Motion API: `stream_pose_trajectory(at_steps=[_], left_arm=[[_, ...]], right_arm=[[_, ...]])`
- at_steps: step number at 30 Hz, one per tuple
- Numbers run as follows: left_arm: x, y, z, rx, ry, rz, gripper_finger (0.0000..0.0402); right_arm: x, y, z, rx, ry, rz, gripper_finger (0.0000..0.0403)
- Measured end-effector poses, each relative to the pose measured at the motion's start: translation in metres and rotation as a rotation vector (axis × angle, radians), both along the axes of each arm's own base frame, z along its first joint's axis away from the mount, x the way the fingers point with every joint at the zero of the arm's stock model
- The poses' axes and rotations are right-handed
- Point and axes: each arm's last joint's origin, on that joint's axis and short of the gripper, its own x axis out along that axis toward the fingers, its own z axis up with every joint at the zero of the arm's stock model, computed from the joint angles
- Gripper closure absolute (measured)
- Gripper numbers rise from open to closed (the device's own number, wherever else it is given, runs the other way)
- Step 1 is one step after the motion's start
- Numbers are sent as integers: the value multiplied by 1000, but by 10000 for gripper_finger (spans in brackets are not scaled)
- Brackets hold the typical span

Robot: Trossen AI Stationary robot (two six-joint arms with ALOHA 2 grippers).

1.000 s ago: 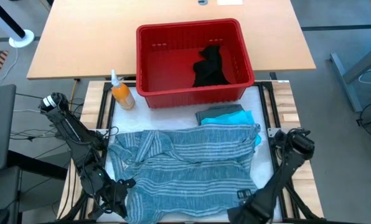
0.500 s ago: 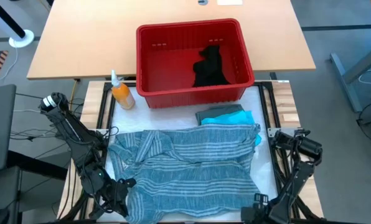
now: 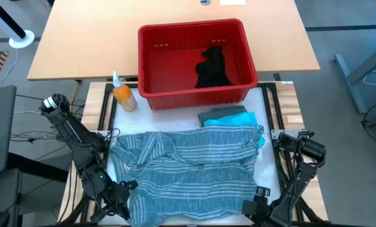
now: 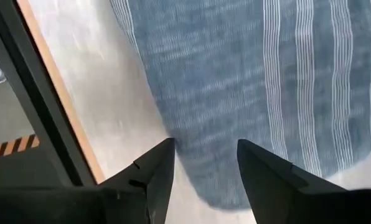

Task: Fold Laundry from Bin
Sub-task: Fold the blue patterned polo shirt

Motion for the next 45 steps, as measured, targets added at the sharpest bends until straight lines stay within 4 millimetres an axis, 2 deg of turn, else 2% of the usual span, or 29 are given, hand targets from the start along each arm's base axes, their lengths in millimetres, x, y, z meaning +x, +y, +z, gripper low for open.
stream_pose_trajectory(at_steps=[5, 8, 11, 13, 18, 24, 27, 31, 34, 45], left_arm=[[0, 0, 0, -4, 7, 7, 401], [0, 0, 0, -5, 8, 7, 401], [0, 0, 0, -5, 7, 7, 401], [0, 0, 0, -5, 6, -1, 401], [0, 0, 0, 5, -7, -16, 401], [0, 0, 0, 18, -25, -25, 401], [0, 0, 0, 24, -33, -29, 401], [0, 0, 0, 16, -25, -24, 401], [0, 0, 0, 11, -20, -22, 401], [0, 0, 0, 10, -18, -22, 401]], right_arm=[[6, -7, -16, 46, 27, 17, 238], [8, -10, -18, 65, 64, 25, 291], [12, -13, -16, 103, 132, 89, 365], [16, -14, -11, 163, 182, 148, 386], [24, -21, 21, 328, 205, 243, 370], [40, -36, 55, 477, 79, 394, 377], [46, -48, 54, 433, 87, 442, 373], [56, -65, 43, 265, 120, 261, 352], [59, -72, 37, 245, 175, 187, 331], [55, -70, 40, 275, 199, 144, 212]])
